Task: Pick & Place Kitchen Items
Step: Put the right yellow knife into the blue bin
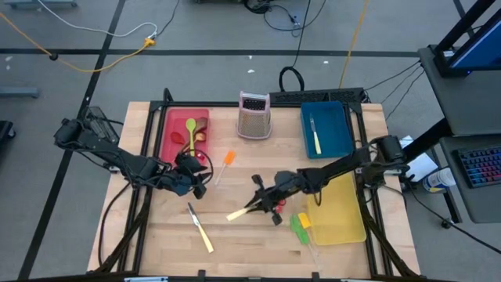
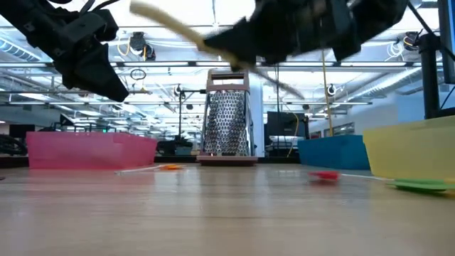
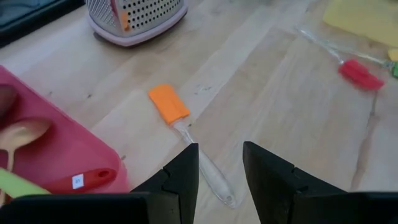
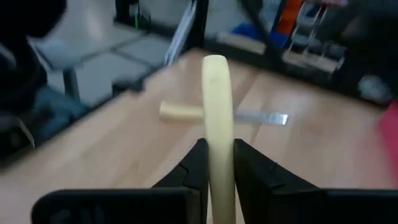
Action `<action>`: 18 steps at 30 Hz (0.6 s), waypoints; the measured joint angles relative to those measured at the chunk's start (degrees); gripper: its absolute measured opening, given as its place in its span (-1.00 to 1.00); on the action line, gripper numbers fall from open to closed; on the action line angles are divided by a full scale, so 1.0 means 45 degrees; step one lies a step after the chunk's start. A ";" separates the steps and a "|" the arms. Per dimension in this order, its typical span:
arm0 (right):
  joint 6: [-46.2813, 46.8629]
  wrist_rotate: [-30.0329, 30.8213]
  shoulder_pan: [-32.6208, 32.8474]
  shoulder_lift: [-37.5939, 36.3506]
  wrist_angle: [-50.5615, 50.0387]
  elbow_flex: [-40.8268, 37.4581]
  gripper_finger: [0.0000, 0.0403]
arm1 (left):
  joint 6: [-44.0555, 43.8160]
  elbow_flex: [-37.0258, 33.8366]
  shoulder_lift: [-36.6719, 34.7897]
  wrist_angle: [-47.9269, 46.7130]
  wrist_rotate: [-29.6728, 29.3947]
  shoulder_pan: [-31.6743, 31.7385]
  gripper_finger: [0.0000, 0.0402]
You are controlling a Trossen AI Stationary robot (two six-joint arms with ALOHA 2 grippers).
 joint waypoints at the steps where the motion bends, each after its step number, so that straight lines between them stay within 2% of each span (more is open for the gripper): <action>1: 0.0097 -0.0005 -0.0045 -0.0145 0.0094 0.0013 -0.79 | 0.0171 0.0000 0.0000 0.0002 0.0000 0.0000 -0.35; 7: 0.1317 0.0197 -0.0095 0.0308 0.0726 0.0008 -0.78 | 0.1073 0.0000 0.0000 0.0010 0.0000 0.0000 -0.35; 11: 0.1383 0.2104 -0.0091 -0.0023 0.0302 -0.0001 -0.78 | 0.1500 0.0000 0.0000 0.0032 -0.0002 0.0000 -0.35; 14: 0.1153 0.4378 -0.0158 -0.1105 -0.0569 0.0003 -0.78 | 0.1748 0.0000 0.0000 0.0038 -0.0004 0.0000 -0.35; 18: 0.1515 0.9160 -0.0289 -0.2573 -0.2942 0.0009 -0.78 | 0.1806 0.0000 0.0000 0.0034 -0.0005 0.0000 -0.35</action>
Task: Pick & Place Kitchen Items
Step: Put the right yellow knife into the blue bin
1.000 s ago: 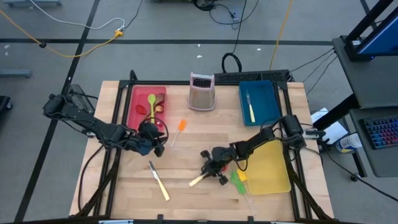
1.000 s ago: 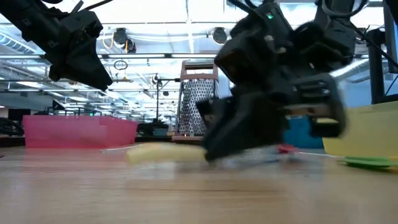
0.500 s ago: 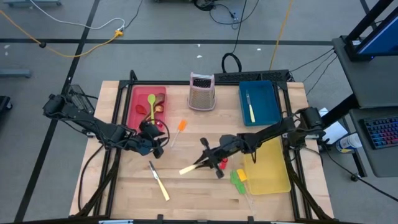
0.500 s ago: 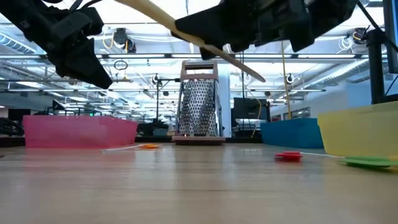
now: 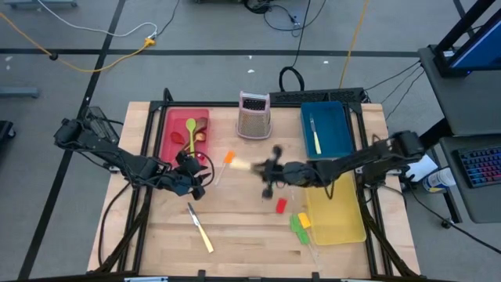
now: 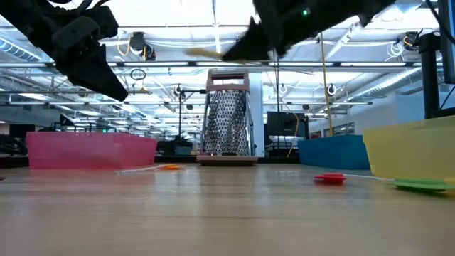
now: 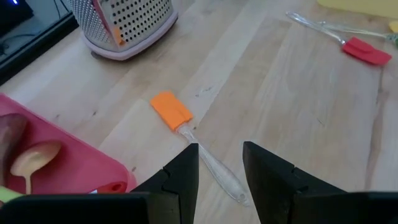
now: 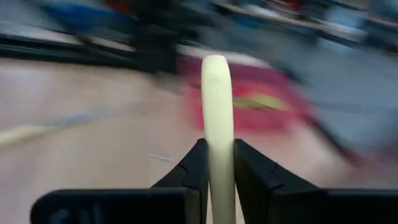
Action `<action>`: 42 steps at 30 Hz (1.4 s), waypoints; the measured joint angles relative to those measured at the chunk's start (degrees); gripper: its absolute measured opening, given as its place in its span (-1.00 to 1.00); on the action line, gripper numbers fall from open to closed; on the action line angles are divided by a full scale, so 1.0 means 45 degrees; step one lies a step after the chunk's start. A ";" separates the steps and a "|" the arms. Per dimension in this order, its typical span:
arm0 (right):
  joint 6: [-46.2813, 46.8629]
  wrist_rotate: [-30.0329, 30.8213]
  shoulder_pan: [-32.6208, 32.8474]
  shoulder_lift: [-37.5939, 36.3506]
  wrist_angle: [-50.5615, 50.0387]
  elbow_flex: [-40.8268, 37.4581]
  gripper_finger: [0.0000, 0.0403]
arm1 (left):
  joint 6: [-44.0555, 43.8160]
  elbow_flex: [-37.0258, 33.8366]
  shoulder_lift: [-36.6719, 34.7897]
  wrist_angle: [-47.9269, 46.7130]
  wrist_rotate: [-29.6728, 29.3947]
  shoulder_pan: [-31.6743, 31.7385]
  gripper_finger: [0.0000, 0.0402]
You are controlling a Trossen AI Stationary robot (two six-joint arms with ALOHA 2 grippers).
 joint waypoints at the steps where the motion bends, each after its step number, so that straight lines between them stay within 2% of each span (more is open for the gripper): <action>1: 0.0303 0.1193 -0.0028 -0.0326 -0.0627 -0.0001 -0.78 | 0.0000 0.0000 0.0000 0.0000 0.0000 0.0000 -0.35; 4: 0.1660 0.4943 -0.0030 -0.1169 -0.2644 -0.0001 -0.78 | 0.0000 0.0000 0.0000 0.0000 0.0000 0.0000 -0.35; 6: 0.2583 0.6770 -0.0059 -0.1617 -0.4168 -0.0001 -0.78 | 0.0000 0.0000 0.0000 0.0000 0.0000 0.0000 -0.35; 8: 0.3612 0.7761 -0.0221 -0.2048 -0.5615 -0.0001 -0.78 | -0.0003 0.0000 0.0000 -0.0005 0.0000 0.0000 -0.35; 11: 0.5509 0.8203 -0.0836 -0.2636 -0.7538 0.0004 -0.78 | -0.0005 0.0000 0.0000 -0.0002 0.0000 0.0000 -0.35; 17: 0.7886 0.7853 -0.3212 -0.3207 -1.0550 -0.0001 -0.78 | -0.0010 0.0000 0.0000 -0.0010 0.0000 0.0000 -0.35; 22: 0.8142 0.5188 -0.5780 -0.3207 -1.1017 -0.0243 -0.78 | -0.0019 -0.0005 0.0000 -0.0015 0.0000 0.0000 -0.35; 25: 0.8150 0.3830 -0.7080 -0.3135 -1.0678 -0.0924 -0.78 | -0.0019 -0.0005 0.0000 -0.0015 0.0000 0.0000 -0.35; 31: 0.7868 0.2172 -0.9188 -0.3139 -0.9465 -0.2659 -0.78 | 0.0185 -0.0005 0.0000 -0.0049 0.0001 0.0000 -0.35; 38: 0.7561 0.2026 -1.0472 -0.3139 -0.6223 -0.4767 -0.77 | 0.0415 -0.0005 0.0000 -0.0049 0.0005 0.0000 -0.35; 42: 0.7020 0.2017 -1.0976 -0.3139 -0.5108 -0.5591 -0.75 | 0.0438 -0.0005 0.0000 -0.0049 0.0001 0.0000 -0.35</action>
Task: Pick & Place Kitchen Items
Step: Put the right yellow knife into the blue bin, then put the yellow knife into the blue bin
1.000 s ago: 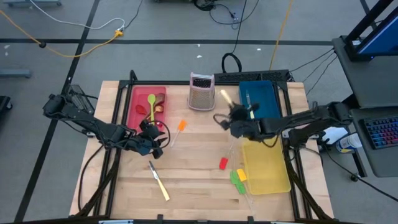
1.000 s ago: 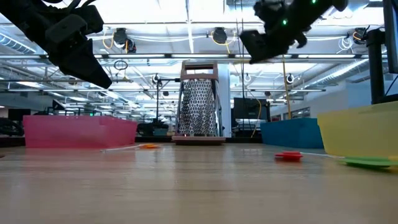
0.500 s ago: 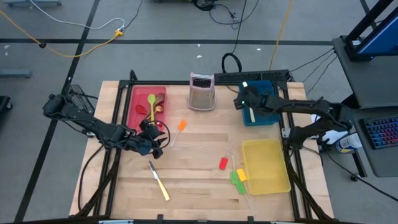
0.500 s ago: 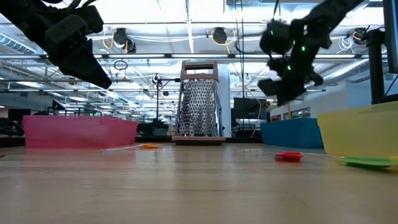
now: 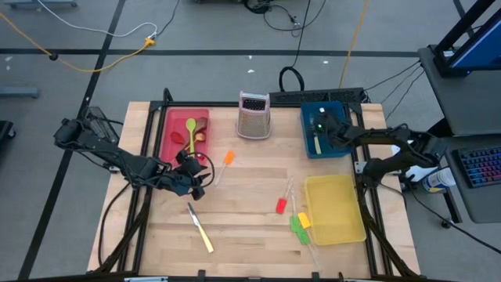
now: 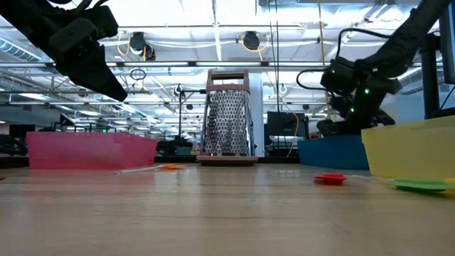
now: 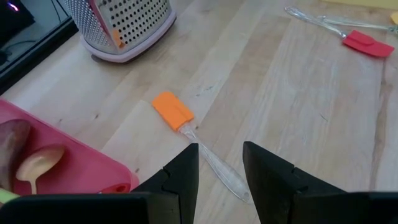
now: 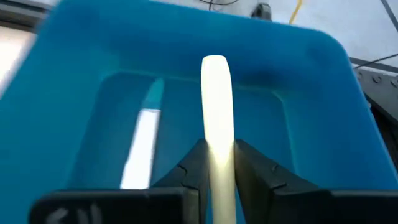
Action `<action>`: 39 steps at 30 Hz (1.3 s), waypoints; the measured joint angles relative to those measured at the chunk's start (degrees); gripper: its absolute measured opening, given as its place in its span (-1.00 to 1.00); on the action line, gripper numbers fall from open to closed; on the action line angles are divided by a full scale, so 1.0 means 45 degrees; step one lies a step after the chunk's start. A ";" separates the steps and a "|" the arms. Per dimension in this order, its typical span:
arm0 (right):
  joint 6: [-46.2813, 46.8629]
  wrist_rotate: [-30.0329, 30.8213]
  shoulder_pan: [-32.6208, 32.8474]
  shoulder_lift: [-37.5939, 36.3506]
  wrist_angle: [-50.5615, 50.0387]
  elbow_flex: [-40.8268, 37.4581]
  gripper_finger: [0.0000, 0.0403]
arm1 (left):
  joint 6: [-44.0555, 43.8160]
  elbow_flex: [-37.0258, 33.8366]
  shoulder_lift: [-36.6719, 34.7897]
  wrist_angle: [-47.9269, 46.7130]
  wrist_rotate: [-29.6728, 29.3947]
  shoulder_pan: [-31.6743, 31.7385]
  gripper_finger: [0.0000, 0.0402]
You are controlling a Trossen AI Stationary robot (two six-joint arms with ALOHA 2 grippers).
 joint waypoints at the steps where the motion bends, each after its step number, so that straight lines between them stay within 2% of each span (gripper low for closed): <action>1: -0.0038 -0.0040 -0.0103 0.0000 0.0153 -0.0138 -0.73 | 0.0005 0.0000 0.0000 0.0000 0.0002 0.0000 -0.35; 5: -0.0261 -0.0671 -0.0529 0.0000 0.0306 -0.0394 -0.60 | 0.0091 0.0000 0.0000 0.0000 -0.0001 0.0000 -0.35; 10: -0.0281 -0.0715 -0.0726 0.0000 0.0308 -0.0599 -0.51 | 0.0076 0.0000 0.0000 0.0000 -0.0001 0.0000 -0.35; 23: -0.0417 -0.0998 -0.0442 -0.0091 0.0379 -0.0676 -0.49 | -0.0031 0.0000 0.0000 0.0005 -0.0001 0.0000 -0.35; 29: -0.0436 -0.1194 -0.0108 -0.1324 0.0399 -0.0676 -0.49 | -0.0293 0.0000 0.0000 0.0015 0.0009 0.0000 -0.35; 33: -0.0788 -0.3127 0.0622 -0.2587 0.0817 -0.0676 -0.49 | -0.0338 0.0000 0.0000 0.0019 0.0015 0.0000 -0.35; 36: -0.0808 -0.4274 0.1775 -0.3294 0.1849 -0.0676 -0.49 | -0.0697 0.0000 0.0000 0.0029 0.0330 0.0000 -0.35; 39: -0.1266 -0.4654 0.3290 -0.3712 0.3190 -0.0676 -0.49 | -0.0870 0.0000 0.0000 0.0035 0.1078 -0.0031 -0.35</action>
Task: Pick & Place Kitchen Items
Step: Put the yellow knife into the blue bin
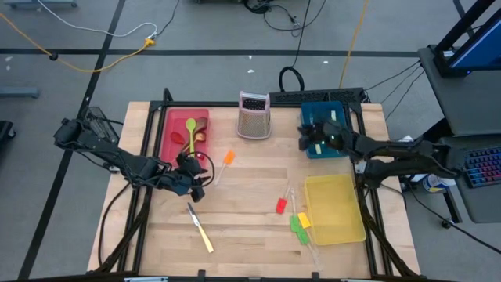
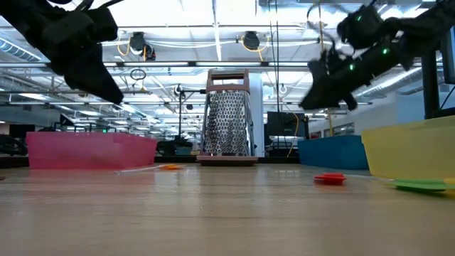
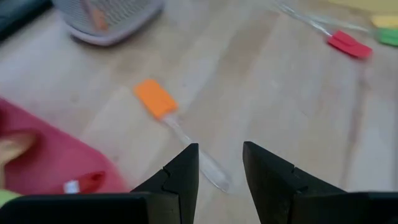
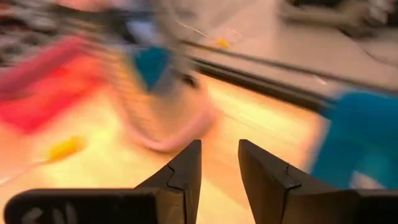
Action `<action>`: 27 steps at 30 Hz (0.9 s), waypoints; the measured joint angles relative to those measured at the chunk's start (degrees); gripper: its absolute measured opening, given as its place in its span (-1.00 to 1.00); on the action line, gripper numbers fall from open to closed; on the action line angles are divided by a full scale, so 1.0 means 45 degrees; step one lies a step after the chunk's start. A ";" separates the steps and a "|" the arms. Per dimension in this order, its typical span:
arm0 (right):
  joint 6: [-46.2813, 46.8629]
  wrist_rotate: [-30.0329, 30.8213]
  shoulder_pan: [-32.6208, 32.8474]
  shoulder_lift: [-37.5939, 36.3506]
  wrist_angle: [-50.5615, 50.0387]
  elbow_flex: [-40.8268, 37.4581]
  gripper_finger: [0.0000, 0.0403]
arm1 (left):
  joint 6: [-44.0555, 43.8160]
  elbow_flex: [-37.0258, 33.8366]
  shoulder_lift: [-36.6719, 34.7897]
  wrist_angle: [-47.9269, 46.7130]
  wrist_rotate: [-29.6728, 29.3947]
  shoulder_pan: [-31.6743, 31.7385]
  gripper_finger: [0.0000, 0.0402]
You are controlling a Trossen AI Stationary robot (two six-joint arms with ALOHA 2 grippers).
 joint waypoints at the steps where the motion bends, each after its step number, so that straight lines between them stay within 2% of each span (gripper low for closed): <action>1: -0.0249 0.0005 0.0469 -0.0091 0.0339 0.0000 -0.49 | 0.0071 0.0000 0.0000 0.0004 0.0310 -0.0037 -0.35; 8: -0.1500 0.0013 0.3886 0.0418 0.2120 0.0002 -0.49 | 0.3044 0.0000 0.0000 0.0181 0.3191 -0.0871 -0.35; 13: -0.1506 0.0018 0.5357 0.1595 0.3564 0.0005 -0.49 | 0.4675 0.0000 0.0544 0.1321 0.3631 -0.1607 -0.35; 17: -0.1513 0.0001 0.6082 0.2664 0.5254 0.0005 -0.49 | 0.6084 0.0000 0.1405 0.1835 0.4642 -0.2187 -0.35; 21: -0.2490 -0.0108 0.6600 0.3620 0.7755 0.0005 -0.49 | 0.7117 0.0000 0.2299 0.1372 0.4616 -0.2483 -0.35; 24: -0.2969 -0.1013 0.6799 0.4252 0.9644 0.0005 -0.49 | 0.8117 0.0000 0.2797 0.0942 0.3718 -0.2509 -0.35; 27: -0.3118 -0.0394 0.6888 0.4880 1.1637 0.0005 -0.50 | 0.7639 0.0000 0.3150 0.0964 0.3501 -0.2499 -0.35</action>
